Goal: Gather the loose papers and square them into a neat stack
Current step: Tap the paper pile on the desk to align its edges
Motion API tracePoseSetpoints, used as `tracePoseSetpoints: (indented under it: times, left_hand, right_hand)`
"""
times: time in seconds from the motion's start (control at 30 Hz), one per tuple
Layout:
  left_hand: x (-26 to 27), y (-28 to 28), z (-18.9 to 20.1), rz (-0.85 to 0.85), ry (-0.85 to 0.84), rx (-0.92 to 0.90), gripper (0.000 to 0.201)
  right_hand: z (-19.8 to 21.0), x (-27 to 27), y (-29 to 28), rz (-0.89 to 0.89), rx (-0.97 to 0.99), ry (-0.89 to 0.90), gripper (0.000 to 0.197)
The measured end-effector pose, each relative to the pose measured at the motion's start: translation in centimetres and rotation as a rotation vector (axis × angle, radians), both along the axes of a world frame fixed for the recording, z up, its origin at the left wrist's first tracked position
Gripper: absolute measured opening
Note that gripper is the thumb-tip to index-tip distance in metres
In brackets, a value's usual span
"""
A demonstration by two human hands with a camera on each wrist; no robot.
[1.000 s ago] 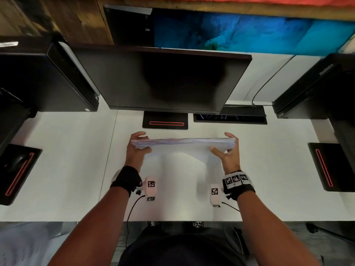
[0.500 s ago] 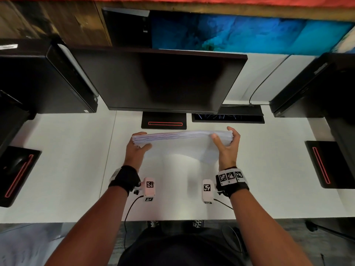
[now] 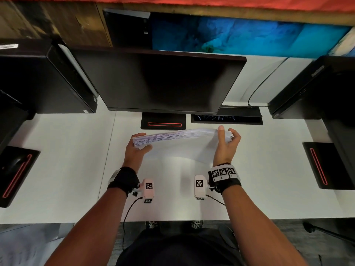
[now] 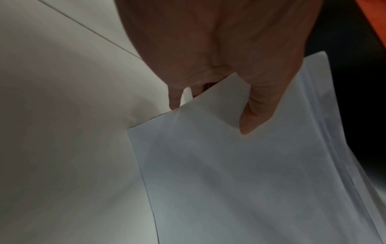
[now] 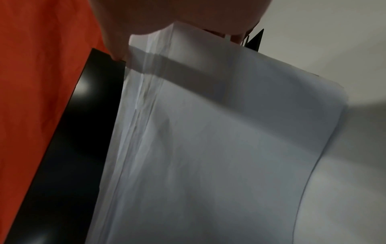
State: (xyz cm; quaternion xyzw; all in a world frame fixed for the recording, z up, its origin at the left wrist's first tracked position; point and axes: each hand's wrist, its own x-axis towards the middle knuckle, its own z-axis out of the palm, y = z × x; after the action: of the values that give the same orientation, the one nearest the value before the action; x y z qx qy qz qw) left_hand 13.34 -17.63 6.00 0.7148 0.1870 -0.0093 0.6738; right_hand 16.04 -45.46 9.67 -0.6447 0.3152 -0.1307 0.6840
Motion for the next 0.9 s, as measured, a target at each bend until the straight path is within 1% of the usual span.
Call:
tracePoseSetpoints:
  times: [0.07,0.2,0.3,0.4,0.47,0.53,0.63,0.67,0.7,0.8,0.83,0.9]
  left_hand:
    - [0.1,0.1,-0.1,-0.003,0.007,-0.003,0.045]
    - [0.2,0.2,-0.2,-0.010,0.001,-0.006,0.045]
    - [0.4,0.3,-0.2,-0.026,0.001,0.011,0.045]
    - [0.6,0.5,-0.3,-0.033,0.016,0.015,0.045]
    - [0.6,0.5,-0.2,-0.039,0.010,0.025,0.044]
    - [0.7,0.4,0.0,-0.034,-0.008,0.019,0.039]
    - [0.9,0.3,0.1,-0.008,-0.018,-0.010,0.029]
    - [0.9,0.3,0.1,-0.002,-0.015,-0.013,0.024]
    - [0.9,0.3,0.1,0.003,-0.013,-0.014,0.021]
    - [0.9,0.1,0.0,0.026,-0.029,-0.010,0.022]
    - [0.9,0.0,0.0,0.033,-0.034,-0.004,0.025]
    - [0.7,-0.2,-0.1,0.050,-0.034,0.002,0.029]
  right_hand:
    - [0.0,0.1,0.0,-0.011,-0.006,0.014,0.047]
    - [-0.2,0.3,-0.2,0.007,-0.009,0.005,0.039]
    - [-0.2,0.2,-0.2,0.031,-0.059,-0.010,0.039]
    - [-0.4,0.2,-0.4,0.017,-0.073,-0.011,0.031]
    - [-0.3,0.2,-0.5,0.038,-0.067,-0.011,0.032]
    - [-0.2,0.1,-0.7,0.122,-0.075,-0.027,0.044]
    - [-0.7,-0.2,-1.7,0.321,-0.159,-0.065,0.077]
    - [-1.1,-0.3,-2.2,0.367,-0.200,-0.057,0.084]
    - [-1.4,-0.5,-2.6,0.396,-0.239,-0.045,0.086]
    - [-2.7,-0.8,-3.1,0.382,-0.316,0.010,0.078]
    - [-2.9,-0.7,-3.2,0.364,-0.308,0.037,0.069]
    - [-3.3,-0.6,-2.9,0.323,-0.271,0.070,0.040]
